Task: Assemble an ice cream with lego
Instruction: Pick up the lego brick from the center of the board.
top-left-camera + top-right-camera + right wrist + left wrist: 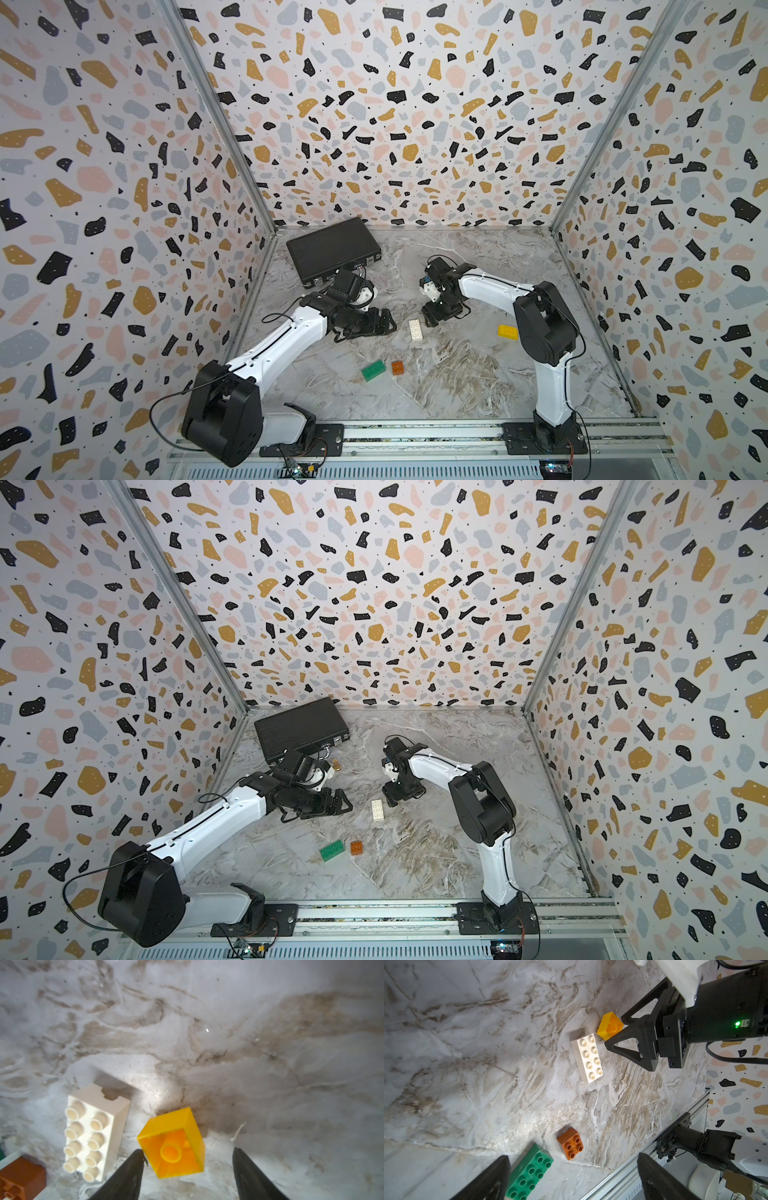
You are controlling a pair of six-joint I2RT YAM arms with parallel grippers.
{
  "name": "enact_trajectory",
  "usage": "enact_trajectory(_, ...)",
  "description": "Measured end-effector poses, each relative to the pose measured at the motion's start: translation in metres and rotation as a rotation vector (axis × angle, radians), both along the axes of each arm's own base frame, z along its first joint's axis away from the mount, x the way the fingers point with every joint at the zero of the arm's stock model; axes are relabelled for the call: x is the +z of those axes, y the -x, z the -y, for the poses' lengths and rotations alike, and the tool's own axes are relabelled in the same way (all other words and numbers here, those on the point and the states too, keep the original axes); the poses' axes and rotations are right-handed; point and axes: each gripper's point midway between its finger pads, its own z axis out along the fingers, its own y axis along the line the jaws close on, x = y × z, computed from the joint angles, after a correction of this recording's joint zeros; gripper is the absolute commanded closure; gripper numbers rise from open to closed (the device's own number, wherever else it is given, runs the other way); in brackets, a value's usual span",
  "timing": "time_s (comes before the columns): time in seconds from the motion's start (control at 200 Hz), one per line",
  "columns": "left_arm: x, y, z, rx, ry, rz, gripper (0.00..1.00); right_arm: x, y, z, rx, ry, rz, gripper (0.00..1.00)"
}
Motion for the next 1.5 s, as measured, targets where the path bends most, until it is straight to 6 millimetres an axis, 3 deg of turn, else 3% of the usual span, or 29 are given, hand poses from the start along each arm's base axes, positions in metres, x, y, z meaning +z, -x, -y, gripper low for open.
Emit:
enact_trajectory(0.375, -0.002, 0.001, 0.002, -0.002, 0.009, -0.016, 0.11, 0.003, 0.000, -0.007, 0.021, -0.032, -0.008, 0.80)
enact_trajectory(0.521, 0.004, -0.001, 0.008, 0.003, 0.048, -0.013, 0.11, 0.019, 0.007, -0.017, -0.041, -0.182, -0.048, 0.93)
enact_trajectory(0.606, 0.011, -0.003, 0.014, 0.018, 0.096, -0.014, 0.11, 0.046, 0.013, -0.018, -0.130, -0.375, -0.060, 0.93)
enact_trajectory(0.786, 0.042, -0.018, 0.033, 0.135, 0.323, 0.025, 0.09, 0.132, 0.006, -0.012, -0.315, -0.893, 0.020, 0.96)
enact_trajectory(0.876, 0.055, -0.029, 0.041, 0.201, 0.449, 0.055, 0.09, 0.156, 0.006, -0.022, -0.347, -1.088, -0.021, 0.97)
enact_trajectory(1.011, 0.069, -0.047, 0.056, 0.254, 0.587, 0.076, 0.10, 0.156, -0.003, -0.036, -0.459, -1.291, -0.217, 1.00)
enact_trajectory(1.181, 0.090, -0.066, 0.070, 0.260, 0.712, 0.122, 0.13, 0.135, -0.002, -0.037, -0.593, -1.343, -0.434, 1.00)
enact_trajectory(1.502, 0.075, -0.092, 0.083, 0.302, 0.794, 0.085, 0.18, 0.176, 0.007, -0.035, -0.563, -1.444, -0.514, 1.00)
